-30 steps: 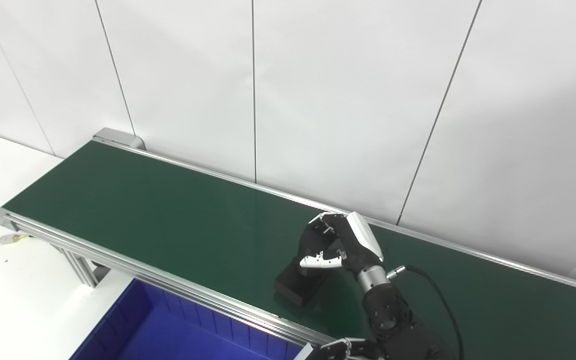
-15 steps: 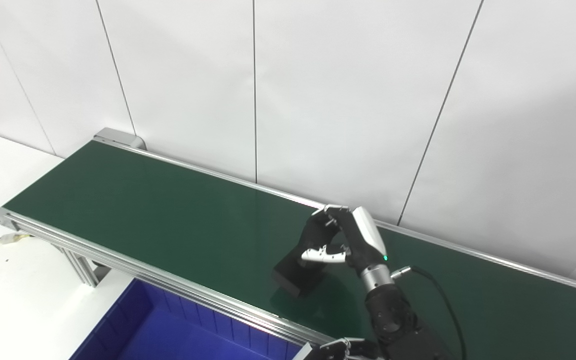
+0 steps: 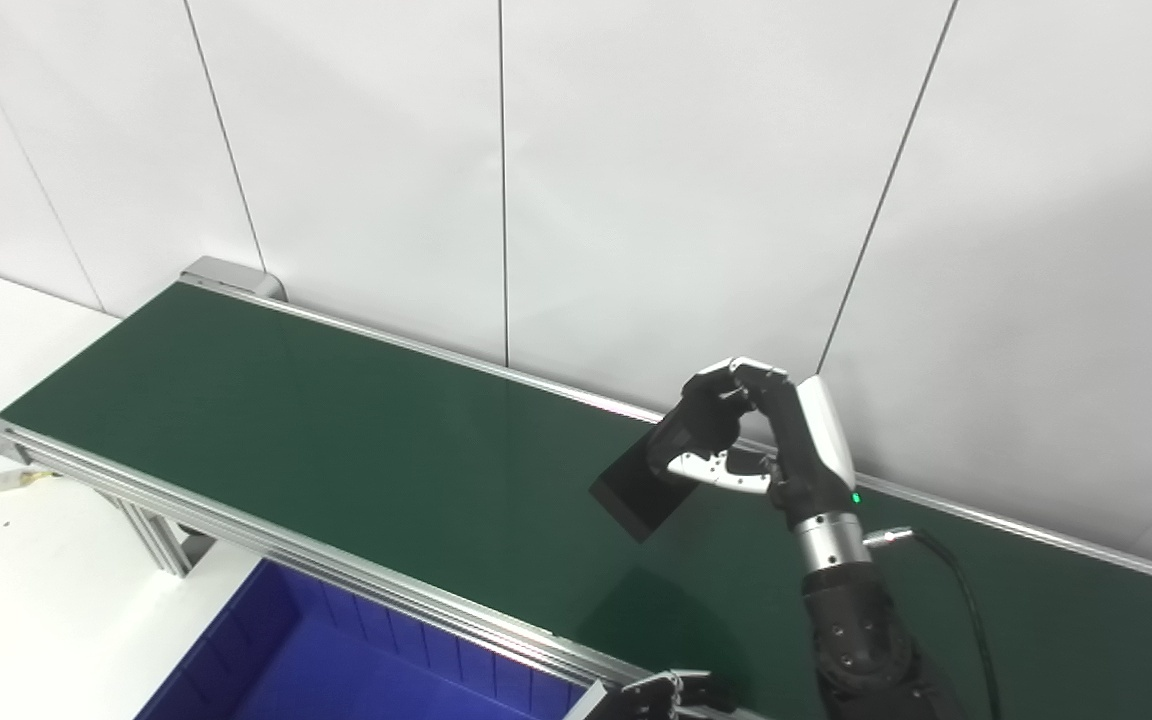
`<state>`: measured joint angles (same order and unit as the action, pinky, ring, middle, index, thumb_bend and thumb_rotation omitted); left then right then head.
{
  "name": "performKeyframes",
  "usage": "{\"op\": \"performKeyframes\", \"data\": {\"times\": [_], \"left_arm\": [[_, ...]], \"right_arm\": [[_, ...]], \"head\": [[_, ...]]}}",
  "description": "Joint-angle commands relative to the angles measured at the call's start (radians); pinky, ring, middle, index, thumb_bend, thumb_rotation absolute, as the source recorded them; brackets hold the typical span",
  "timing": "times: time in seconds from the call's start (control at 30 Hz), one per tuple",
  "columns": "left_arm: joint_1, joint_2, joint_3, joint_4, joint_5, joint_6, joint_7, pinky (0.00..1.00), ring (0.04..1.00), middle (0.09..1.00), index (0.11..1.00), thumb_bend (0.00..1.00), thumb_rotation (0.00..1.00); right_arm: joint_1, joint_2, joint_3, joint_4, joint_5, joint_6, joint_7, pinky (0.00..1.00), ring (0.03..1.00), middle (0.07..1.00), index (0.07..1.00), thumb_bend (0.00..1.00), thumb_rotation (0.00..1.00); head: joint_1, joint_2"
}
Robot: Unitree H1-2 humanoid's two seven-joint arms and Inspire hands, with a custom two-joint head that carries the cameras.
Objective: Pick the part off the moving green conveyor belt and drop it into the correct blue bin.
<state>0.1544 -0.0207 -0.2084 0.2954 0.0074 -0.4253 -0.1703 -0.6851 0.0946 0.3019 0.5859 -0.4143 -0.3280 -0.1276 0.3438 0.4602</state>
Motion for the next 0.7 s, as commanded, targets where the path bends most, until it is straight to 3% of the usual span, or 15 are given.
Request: {"op": "performKeyframes", "data": {"times": [0.0, 0.17, 0.3, 0.67], "left_arm": [[-0.002, 0.001, 0.003, -0.023, -0.025, -0.042, -0.012, 0.71, 0.754, 0.791, 0.78, 0.91, 0.31], [-0.001, 0.01, 0.011, -0.026, -0.039, -0.042, -0.026, 0.72, 0.76, 0.791, 0.78, 0.92, 0.31], [0.003, 0.017, 0.018, -0.032, -0.053, -0.04, -0.041, 0.73, 0.764, 0.789, 0.784, 0.91, 0.32], [0.017, 0.053, 0.044, -0.058, -0.099, -0.044, -0.09, 0.76, 0.781, 0.802, 0.811, 0.85, 0.35]], "right_arm": [[-0.021, 0.001, -0.021, -0.082, 0.019, 0.014, 0.004, 0.45, 0.444, 0.52, 0.478, 0.52, 0.0], [0.011, -0.019, -0.052, -0.197, 0.026, 0.041, 0.014, 0.41, 0.436, 0.518, 0.482, 0.52, 0.0], [0.049, -0.039, -0.07, -0.312, 0.035, 0.09, 0.037, 0.44, 0.44, 0.511, 0.478, 0.52, 0.0], [0.181, -0.096, -0.102, -0.634, 0.029, 0.215, 0.104, 0.41, 0.439, 0.515, 0.483, 0.52, 0.0]], "head": [[-0.013, 0.002], [-0.054, 0.008], [-0.1, 0.018], [-0.288, 0.08]]}}
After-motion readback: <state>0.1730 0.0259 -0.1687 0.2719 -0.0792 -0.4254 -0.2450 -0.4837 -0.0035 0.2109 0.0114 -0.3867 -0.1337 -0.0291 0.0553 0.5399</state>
